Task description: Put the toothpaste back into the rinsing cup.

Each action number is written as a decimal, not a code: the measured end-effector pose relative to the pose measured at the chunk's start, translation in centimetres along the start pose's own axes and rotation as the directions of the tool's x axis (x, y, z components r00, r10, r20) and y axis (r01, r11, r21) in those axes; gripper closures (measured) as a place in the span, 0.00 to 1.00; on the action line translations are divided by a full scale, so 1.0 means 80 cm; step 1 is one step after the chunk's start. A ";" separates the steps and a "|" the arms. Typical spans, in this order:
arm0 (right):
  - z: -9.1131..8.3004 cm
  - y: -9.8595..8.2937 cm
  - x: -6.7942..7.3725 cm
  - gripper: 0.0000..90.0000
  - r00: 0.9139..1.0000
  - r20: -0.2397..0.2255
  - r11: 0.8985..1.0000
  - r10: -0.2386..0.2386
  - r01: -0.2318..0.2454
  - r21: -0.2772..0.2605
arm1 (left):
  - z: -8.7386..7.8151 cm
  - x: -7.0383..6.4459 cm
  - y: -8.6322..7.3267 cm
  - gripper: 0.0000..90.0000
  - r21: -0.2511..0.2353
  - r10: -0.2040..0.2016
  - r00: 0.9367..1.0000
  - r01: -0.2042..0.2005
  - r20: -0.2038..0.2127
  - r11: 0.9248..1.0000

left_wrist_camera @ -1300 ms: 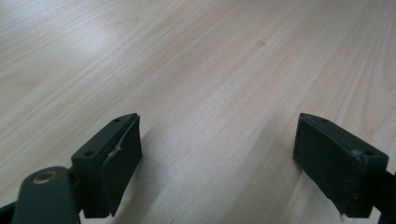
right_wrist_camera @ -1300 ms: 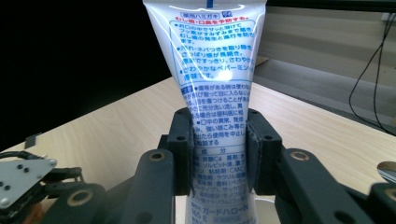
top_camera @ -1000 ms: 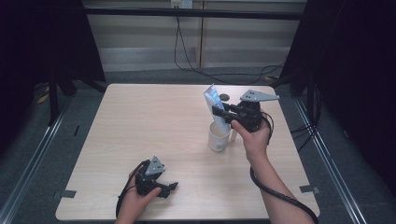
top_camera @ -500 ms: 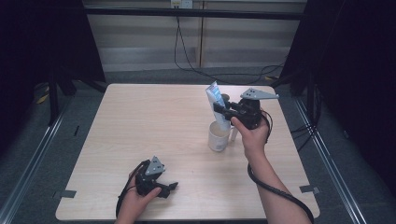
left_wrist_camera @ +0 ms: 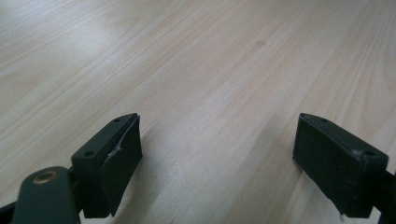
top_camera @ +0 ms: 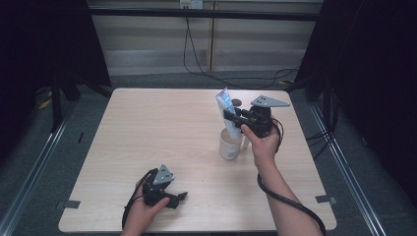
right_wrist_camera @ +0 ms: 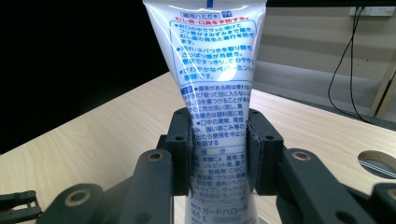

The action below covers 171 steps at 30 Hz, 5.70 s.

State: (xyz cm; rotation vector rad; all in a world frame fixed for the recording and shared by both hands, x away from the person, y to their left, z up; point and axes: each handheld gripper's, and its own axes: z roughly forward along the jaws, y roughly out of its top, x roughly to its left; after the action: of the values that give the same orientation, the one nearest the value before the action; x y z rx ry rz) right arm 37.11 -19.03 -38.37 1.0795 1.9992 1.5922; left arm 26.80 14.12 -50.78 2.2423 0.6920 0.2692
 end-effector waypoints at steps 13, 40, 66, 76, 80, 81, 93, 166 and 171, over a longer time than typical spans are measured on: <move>0.006 -0.015 -0.005 0.74 1.000 0.029 1.000 0.008 -0.008 0.001 | 0.000 0.000 0.000 0.17 0.000 -0.001 1.000 0.001 0.000 1.000; 0.008 -0.034 -0.011 0.73 0.999 0.034 1.000 0.022 -0.022 0.012 | 0.000 0.000 0.000 0.17 0.000 0.000 1.000 0.000 0.000 1.000; 0.006 -0.042 -0.012 0.71 0.999 0.029 0.999 0.013 -0.014 0.039 | 0.000 0.000 0.000 0.17 -0.001 0.000 1.000 0.000 0.000 1.000; 0.004 -0.047 -0.011 0.71 1.000 0.029 0.999 0.007 -0.008 0.051 | 0.000 0.000 0.000 0.17 -0.001 0.000 1.000 0.000 0.000 1.000; 0.002 -0.049 -0.011 0.71 1.000 0.026 0.999 0.005 -0.007 0.054 | 0.000 0.000 0.000 0.17 0.000 0.000 1.000 0.000 0.000 1.000; 0.002 -0.049 -0.011 0.71 1.000 0.028 0.998 0.004 -0.005 0.055 | 0.000 0.000 0.000 0.17 -0.001 0.000 1.000 0.000 0.000 1.000; 0.000 -0.058 -0.011 0.70 1.000 0.028 0.997 -0.002 0.000 0.071 | 0.000 0.000 0.000 0.17 0.000 0.000 1.000 0.000 0.000 1.000; -0.025 -0.052 -0.019 0.32 1.000 0.020 0.989 -0.007 0.004 0.148 | 0.000 0.000 0.000 0.17 0.000 0.000 1.000 0.000 0.001 1.000; -0.028 -0.053 -0.019 0.28 1.000 0.017 0.987 -0.005 0.002 0.162 | 0.000 0.000 0.000 0.17 -0.001 0.000 1.000 0.000 0.000 1.000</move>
State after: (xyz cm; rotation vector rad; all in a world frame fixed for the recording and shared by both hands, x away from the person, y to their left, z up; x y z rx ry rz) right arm 35.13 -21.93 -41.99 1.1433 2.1482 1.4336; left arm 26.80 14.11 -50.79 2.2416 0.6921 0.2690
